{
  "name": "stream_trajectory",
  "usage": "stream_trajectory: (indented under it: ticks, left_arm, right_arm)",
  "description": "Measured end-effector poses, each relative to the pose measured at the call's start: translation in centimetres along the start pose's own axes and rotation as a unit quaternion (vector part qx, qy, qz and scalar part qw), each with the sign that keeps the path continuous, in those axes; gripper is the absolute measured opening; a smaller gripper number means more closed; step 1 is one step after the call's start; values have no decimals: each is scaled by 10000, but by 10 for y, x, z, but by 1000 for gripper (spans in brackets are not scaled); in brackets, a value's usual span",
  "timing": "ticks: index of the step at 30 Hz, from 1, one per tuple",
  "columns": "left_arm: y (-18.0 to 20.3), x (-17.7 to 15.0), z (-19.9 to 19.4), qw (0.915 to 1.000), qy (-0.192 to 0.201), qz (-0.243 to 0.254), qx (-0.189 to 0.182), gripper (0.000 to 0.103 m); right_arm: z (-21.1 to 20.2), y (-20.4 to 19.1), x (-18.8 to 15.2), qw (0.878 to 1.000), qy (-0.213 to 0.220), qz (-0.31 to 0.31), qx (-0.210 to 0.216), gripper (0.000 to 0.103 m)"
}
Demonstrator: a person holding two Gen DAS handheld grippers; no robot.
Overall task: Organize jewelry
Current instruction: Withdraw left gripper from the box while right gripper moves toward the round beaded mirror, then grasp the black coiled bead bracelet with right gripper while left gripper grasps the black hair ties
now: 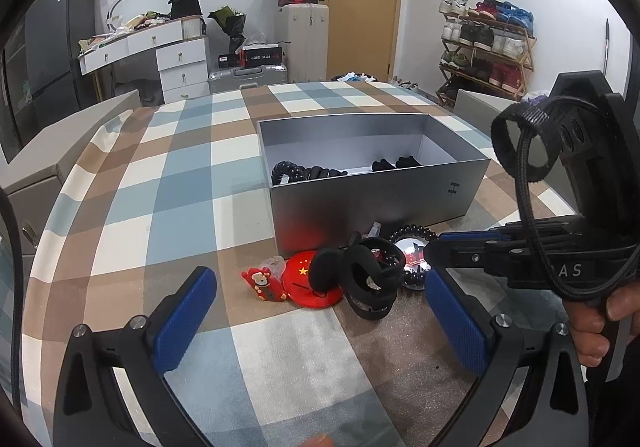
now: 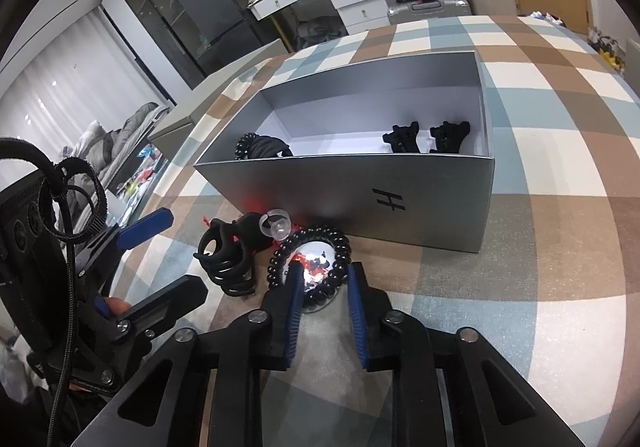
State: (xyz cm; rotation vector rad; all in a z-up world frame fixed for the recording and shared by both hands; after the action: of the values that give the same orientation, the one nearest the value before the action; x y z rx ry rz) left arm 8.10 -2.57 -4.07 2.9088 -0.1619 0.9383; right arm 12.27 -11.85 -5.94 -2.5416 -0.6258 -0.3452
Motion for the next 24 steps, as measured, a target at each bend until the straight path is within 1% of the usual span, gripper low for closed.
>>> stream_trajectory:
  ticks: [1, 3, 9, 14, 16, 18, 19, 20, 21, 24]
  left_arm:
    - [1, 0, 1, 10000, -7, 7, -11, 101]
    - [3, 0, 1, 10000, -13, 44, -28, 101]
    - [11, -1, 2, 9996, -55, 271, -45, 101]
    - [16, -3, 0, 9989, -29, 462, -105, 101]
    - [17, -3, 0, 9986, 4, 510, -116, 99]
    - [19, -3, -1, 9983, 16, 563, -160, 90]
    - [19, -3, 0, 9982, 3, 574, -181, 87]
    - [19, -2, 1, 9982, -6, 576, -191, 82]
    - [19, -2, 1, 9981, -12, 579, -221, 72]
    - [20, -2, 0, 9976, -44, 572, -384, 52]
  right_arm:
    - [0, -1, 0, 10000, 14, -23, -19, 16]
    - [0, -2, 1, 9999, 25, -83, -86, 9]
    - [-5, -1, 1, 9998, 156, -54, -143, 8]
    - [-15, 3, -1, 9996, 288, 36, 17, 9]
    - [-17, 3, -2, 9996, 274, 60, 54, 9]
    - [-19, 4, -4, 9995, 287, 76, 87, 9]
    - [-20, 4, -5, 9995, 297, 82, 98, 9]
    - [-22, 3, -5, 9994, 312, 89, 114, 9]
    - [-23, 3, -5, 9993, 326, 95, 133, 9]
    - [-26, 3, -7, 9993, 339, 82, 141, 9]
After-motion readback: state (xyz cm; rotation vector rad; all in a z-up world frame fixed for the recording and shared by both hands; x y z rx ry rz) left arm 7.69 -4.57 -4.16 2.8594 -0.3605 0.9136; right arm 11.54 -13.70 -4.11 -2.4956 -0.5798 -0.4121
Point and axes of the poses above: each gripper's, at about its wrist camera, not at the fingertips, and z roughly the way its jaws point, y to its right, x to its top, the point moved 5 cm from there along z, roughly the way its jaws point, and after that the axes turned 14 degrees about -y, right-handed, at the moved point
